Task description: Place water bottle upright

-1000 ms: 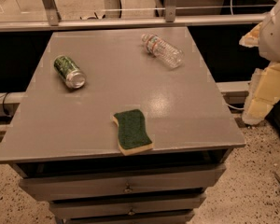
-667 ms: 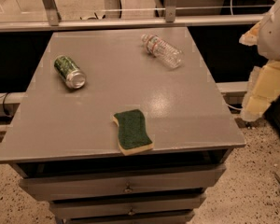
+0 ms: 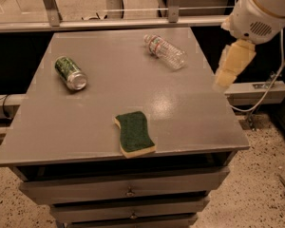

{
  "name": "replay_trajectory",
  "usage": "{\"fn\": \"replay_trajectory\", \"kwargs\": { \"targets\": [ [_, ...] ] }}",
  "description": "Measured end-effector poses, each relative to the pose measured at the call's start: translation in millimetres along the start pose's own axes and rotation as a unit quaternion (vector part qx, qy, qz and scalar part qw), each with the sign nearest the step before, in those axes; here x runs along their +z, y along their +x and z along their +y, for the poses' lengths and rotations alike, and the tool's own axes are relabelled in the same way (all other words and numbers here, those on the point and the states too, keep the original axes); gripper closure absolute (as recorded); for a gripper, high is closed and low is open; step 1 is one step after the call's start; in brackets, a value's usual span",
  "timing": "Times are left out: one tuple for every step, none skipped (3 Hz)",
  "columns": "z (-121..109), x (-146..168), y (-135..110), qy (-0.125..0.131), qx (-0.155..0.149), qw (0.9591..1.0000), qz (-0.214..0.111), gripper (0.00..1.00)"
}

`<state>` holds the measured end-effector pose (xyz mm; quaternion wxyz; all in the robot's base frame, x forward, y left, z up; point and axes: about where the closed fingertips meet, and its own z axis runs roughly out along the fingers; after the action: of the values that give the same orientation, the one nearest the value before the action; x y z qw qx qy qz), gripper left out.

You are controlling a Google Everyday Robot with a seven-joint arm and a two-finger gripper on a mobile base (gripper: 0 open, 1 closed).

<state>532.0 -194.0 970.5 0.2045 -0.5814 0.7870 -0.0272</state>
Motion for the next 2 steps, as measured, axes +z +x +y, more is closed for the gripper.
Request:
{"fn": "replay_trajectory", "kwargs": {
  "targets": [
    [-44, 27, -34, 0.01, 0.031, 0.999, -0.031, 0.0],
    [-78, 55, -67, 0.018, 0.061, 0.9966, -0.052, 0.0]
  ]
}}
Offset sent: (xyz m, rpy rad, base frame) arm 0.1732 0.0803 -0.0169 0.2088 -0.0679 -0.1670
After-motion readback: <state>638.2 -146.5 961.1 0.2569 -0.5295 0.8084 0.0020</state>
